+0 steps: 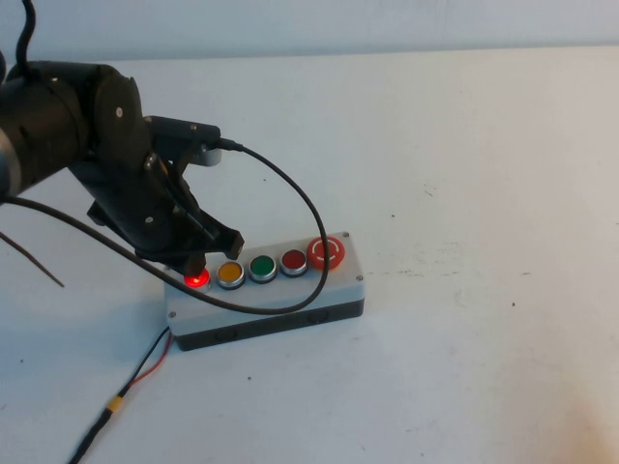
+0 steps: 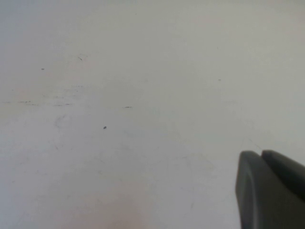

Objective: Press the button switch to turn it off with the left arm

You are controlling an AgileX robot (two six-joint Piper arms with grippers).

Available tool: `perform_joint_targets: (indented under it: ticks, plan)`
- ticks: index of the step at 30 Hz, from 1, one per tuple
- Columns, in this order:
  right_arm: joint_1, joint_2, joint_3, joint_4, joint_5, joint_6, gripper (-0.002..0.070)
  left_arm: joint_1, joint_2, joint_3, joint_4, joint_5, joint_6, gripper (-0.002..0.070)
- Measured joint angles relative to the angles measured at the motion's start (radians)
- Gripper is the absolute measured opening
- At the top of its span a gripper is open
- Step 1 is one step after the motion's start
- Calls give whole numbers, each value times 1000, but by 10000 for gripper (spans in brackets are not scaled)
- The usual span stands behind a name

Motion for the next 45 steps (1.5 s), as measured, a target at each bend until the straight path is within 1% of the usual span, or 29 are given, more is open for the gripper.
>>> perform_joint_targets:
  ticks: [12, 16, 19, 23, 28, 33, 35, 39, 45]
  plan:
    - [0, 0, 0, 0, 0, 0, -16, 0, 34, -17, 0, -10, 5, -2]
    - [0, 0, 0, 0, 0, 0, -16, 0, -13, -3, 0, -39, 10, -2]
    - [0, 0, 0, 0, 0, 0, -16, 0, -125, 35, 0, -89, 10, -2]
    - [0, 0, 0, 0, 0, 0, -16, 0, -350, 143, 0, -208, 10, -2]
    - [0, 0, 0, 0, 0, 0, -16, 0, -626, 371, 0, -362, 10, -2]
    - [0, 0, 0, 0, 0, 0, -16, 0, -869, 618, 0, -580, -15, -2]
    - [0, 0, 0, 0, 0, 0, -16, 0, -946, 700, 2, -621, -16, -2]
    - [0, 0, 0, 0, 0, 0, -16, 0, -1068, 815, 3, -628, -12, -2]
    - [0, 0, 0, 0, 0, 0, -16, 0, -1107, 899, 14, -605, -9, -2]
